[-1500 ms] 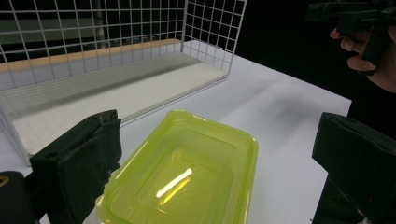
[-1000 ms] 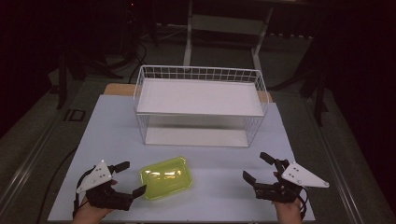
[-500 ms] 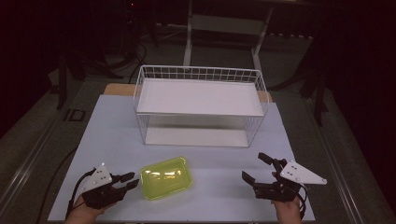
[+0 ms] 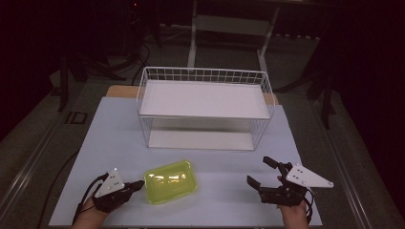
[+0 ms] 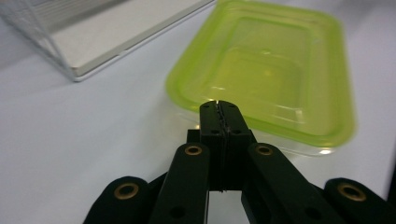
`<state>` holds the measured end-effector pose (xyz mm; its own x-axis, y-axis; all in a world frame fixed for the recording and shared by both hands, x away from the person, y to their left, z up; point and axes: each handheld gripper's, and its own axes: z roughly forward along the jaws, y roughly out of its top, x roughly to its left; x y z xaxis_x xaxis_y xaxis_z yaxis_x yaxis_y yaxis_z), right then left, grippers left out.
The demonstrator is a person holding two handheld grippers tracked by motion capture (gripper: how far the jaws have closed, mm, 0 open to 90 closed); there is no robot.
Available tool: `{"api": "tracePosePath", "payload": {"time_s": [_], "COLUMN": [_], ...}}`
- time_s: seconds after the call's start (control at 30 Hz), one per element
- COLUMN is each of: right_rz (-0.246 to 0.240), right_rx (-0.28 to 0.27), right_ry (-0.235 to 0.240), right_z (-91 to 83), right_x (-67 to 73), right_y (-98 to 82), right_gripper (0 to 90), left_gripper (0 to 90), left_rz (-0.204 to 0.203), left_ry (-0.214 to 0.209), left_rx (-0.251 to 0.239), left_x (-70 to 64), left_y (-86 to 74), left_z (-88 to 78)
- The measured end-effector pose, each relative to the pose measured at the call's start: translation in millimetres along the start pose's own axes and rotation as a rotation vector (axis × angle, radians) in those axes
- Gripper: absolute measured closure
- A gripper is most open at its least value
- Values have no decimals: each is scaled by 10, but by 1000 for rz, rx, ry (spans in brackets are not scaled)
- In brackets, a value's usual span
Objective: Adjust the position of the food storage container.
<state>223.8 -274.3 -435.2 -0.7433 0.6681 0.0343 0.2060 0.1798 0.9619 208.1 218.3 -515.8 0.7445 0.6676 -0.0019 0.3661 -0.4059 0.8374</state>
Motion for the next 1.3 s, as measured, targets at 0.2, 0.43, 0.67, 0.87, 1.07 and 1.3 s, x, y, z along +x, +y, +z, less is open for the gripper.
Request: {"api": "tracePosePath", "payload": {"time_s": [0.2,0.43,0.67,0.87,1.07,1.3], "right_rz": [3,4,-9,-9,-5,-13], "right_rx": [-2,-5,-2,-3,2,1], "right_ry": [2,4,9,11,16,26], "right_z": [0,-7,0,-5,0,0], "right_x": [-3,-12,-13,-15,-18,-11], "right_y": [0,-6,-9,-11,-16,-12], "right_gripper": [139,139,139,140,140,140], "left_gripper": [900,900,900,900,900,900], "left_rz": [0,4,22,33,26,14], "left_ry": [1,-10,-33,-37,-31,-65], "left_rx": [2,-22,-36,-49,-69,-72], "left_x": [11,-15,-47,-48,-12,-34], "left_y": [66,178,289,334,291,251], "left_z": [115,329,510,575,488,559]}}
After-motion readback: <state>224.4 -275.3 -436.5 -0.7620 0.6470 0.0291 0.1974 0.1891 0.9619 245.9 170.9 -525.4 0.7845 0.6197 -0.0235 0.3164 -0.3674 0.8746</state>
